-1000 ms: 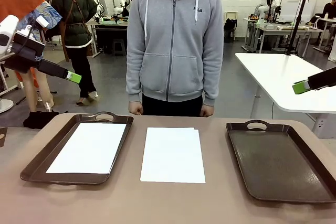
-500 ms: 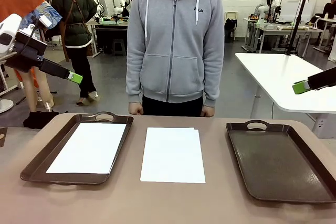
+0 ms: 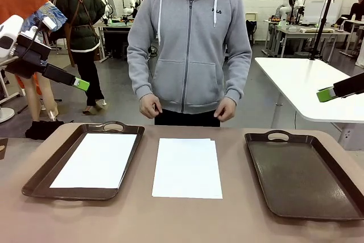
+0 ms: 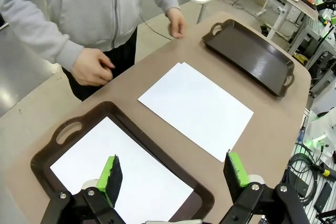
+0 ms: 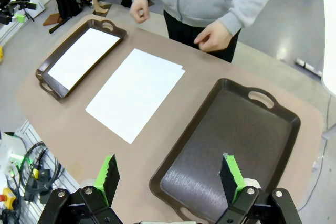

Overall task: Sort the A4 documents.
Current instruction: Receive the A4 Paper.

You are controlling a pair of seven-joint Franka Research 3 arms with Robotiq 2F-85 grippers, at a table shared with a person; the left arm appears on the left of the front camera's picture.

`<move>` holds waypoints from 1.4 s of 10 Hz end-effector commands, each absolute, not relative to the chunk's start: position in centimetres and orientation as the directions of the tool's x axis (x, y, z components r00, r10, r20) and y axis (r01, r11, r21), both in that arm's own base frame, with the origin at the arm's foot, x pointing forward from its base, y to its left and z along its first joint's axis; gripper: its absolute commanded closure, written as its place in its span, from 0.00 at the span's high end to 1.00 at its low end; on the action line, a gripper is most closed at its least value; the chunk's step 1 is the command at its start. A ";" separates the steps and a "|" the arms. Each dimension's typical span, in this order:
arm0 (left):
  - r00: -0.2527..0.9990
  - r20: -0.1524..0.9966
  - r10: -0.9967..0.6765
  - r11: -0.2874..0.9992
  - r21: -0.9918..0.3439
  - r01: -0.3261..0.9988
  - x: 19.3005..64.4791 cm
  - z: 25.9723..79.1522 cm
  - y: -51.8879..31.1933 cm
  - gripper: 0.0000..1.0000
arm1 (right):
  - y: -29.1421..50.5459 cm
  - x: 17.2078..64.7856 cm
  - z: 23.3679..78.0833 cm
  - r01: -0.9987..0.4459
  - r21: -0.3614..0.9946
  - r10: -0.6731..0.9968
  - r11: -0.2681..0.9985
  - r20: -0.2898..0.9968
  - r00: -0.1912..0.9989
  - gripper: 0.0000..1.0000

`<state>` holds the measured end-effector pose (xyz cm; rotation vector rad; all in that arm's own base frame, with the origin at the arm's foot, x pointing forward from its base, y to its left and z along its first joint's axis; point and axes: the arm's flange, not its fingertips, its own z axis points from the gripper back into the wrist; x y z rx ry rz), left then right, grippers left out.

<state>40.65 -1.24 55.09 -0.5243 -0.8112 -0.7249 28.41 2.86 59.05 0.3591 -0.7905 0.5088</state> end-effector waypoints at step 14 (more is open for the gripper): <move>0.476 0.799 -0.368 0.644 -0.151 0.750 40.7 55.1 -1.2 1.00 | 2.8 28.6 58.9 -0.569 0.127 0.298 0.813 0.748 0.593 1.00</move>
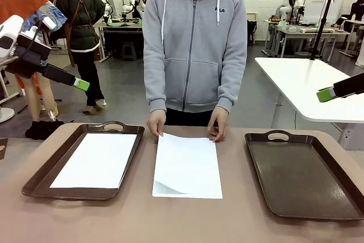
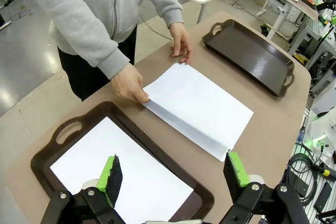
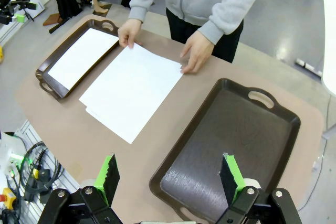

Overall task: Sort the A4 documents.
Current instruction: Receive the A4 Paper.

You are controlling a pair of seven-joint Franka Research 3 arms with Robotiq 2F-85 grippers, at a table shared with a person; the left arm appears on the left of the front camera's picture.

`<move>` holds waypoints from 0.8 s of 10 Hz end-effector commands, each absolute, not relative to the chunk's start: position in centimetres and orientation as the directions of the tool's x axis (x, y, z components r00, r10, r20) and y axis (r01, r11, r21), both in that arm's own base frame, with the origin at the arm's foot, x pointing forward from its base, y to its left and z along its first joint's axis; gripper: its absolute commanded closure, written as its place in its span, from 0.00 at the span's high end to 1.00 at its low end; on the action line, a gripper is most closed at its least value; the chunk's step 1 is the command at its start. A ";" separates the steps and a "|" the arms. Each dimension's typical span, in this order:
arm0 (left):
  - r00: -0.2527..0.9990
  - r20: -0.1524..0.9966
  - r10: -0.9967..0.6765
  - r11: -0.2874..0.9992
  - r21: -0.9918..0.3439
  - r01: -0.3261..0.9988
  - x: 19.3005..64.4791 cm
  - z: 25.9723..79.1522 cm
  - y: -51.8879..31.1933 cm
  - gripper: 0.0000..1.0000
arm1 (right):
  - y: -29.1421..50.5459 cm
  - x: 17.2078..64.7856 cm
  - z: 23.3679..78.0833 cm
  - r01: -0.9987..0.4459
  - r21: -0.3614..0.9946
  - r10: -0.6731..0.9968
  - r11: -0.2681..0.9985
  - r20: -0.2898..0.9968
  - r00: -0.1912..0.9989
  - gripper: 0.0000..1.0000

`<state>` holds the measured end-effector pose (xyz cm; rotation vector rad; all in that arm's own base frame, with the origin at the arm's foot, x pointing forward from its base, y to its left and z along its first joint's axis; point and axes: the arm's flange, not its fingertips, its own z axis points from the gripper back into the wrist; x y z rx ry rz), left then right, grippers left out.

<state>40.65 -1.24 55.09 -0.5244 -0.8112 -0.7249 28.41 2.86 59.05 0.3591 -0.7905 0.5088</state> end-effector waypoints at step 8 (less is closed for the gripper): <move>0.476 0.799 -0.368 0.644 -0.151 0.750 40.7 55.1 -1.2 1.00 | 2.8 28.6 58.9 -0.569 0.127 0.298 0.813 0.748 0.593 1.00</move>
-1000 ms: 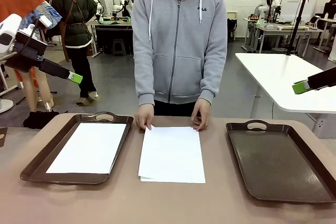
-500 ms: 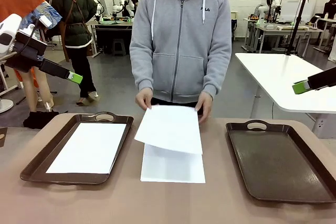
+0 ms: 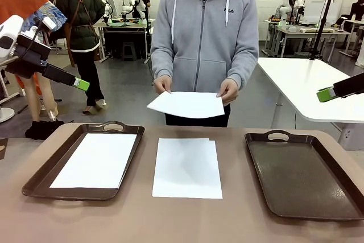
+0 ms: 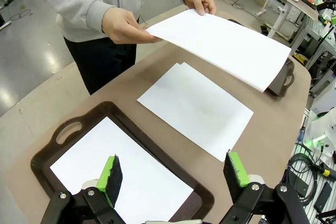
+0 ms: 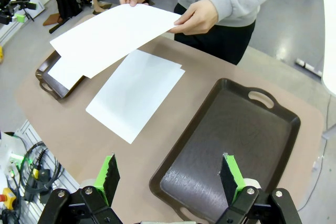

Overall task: Sort the A4 documents.
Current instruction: Receive the A4 Paper.

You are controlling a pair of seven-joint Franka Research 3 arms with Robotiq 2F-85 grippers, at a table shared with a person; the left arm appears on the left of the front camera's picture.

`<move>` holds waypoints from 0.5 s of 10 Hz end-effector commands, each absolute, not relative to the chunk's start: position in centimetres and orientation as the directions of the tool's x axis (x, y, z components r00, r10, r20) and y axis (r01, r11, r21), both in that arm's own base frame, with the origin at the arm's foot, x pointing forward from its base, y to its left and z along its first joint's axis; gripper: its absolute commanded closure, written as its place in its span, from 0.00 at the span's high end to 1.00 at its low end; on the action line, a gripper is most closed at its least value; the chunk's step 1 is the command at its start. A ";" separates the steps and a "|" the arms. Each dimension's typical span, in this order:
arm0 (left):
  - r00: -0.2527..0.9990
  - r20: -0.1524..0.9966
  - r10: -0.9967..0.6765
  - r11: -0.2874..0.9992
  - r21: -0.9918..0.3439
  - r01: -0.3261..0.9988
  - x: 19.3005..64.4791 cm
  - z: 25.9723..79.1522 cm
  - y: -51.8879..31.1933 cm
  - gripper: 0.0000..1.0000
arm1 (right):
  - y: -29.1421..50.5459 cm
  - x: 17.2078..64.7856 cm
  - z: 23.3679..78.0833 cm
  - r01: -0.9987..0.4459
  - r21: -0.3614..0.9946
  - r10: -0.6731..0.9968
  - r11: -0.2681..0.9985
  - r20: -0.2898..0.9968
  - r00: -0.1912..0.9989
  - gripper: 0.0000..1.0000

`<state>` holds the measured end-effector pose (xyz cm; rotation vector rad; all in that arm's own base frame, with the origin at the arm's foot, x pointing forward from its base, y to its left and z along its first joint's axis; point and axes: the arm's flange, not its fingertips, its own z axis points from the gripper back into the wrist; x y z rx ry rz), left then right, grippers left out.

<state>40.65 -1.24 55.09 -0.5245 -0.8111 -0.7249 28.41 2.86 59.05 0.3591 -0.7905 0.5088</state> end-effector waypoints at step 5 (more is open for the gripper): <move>0.476 0.799 -0.368 0.644 -0.151 0.750 40.7 55.1 -1.2 1.00 | 2.8 28.6 58.9 -0.569 0.127 0.298 0.813 0.748 0.593 1.00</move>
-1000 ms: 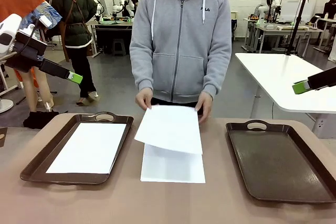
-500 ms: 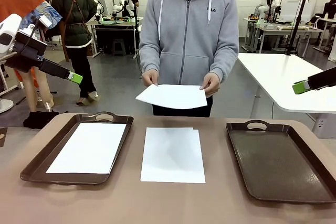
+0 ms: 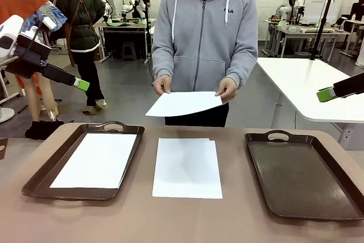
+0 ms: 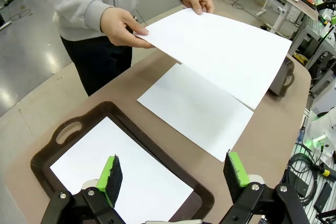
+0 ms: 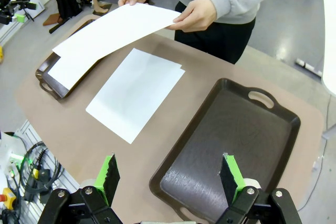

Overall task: Sort the A4 documents.
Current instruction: Receive the A4 Paper.

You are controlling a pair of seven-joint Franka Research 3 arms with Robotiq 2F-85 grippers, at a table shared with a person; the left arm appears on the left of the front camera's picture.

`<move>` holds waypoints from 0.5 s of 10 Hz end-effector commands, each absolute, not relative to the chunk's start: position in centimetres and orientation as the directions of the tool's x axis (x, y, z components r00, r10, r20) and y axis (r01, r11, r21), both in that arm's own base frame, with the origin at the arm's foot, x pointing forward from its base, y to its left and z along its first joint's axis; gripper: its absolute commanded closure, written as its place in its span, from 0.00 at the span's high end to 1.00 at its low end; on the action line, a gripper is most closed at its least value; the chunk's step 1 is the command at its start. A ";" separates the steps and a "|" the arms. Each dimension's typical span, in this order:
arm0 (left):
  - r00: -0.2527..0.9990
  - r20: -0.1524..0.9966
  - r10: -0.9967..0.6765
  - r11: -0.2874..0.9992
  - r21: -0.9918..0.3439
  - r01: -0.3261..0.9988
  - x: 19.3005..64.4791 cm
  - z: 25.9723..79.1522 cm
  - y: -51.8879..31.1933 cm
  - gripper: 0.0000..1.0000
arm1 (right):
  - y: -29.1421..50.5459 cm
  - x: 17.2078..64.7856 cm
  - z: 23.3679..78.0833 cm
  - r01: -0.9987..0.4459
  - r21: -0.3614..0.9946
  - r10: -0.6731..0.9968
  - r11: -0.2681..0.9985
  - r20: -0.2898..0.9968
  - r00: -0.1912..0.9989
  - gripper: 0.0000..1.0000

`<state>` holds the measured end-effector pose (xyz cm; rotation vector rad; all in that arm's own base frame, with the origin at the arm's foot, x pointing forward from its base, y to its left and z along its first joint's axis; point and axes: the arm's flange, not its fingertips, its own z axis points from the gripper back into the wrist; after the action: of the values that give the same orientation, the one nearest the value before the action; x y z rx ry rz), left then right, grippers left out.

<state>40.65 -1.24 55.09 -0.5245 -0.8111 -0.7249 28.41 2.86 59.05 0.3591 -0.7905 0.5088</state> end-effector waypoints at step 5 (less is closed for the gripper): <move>0.476 0.799 -0.368 0.644 -0.151 0.750 40.7 55.1 -1.2 1.00 | 2.8 28.6 58.9 -0.569 0.127 0.298 0.813 0.748 0.593 1.00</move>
<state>40.65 -1.24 55.09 -0.5245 -0.8111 -0.7249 28.41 2.86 59.05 0.3591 -0.7905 0.5088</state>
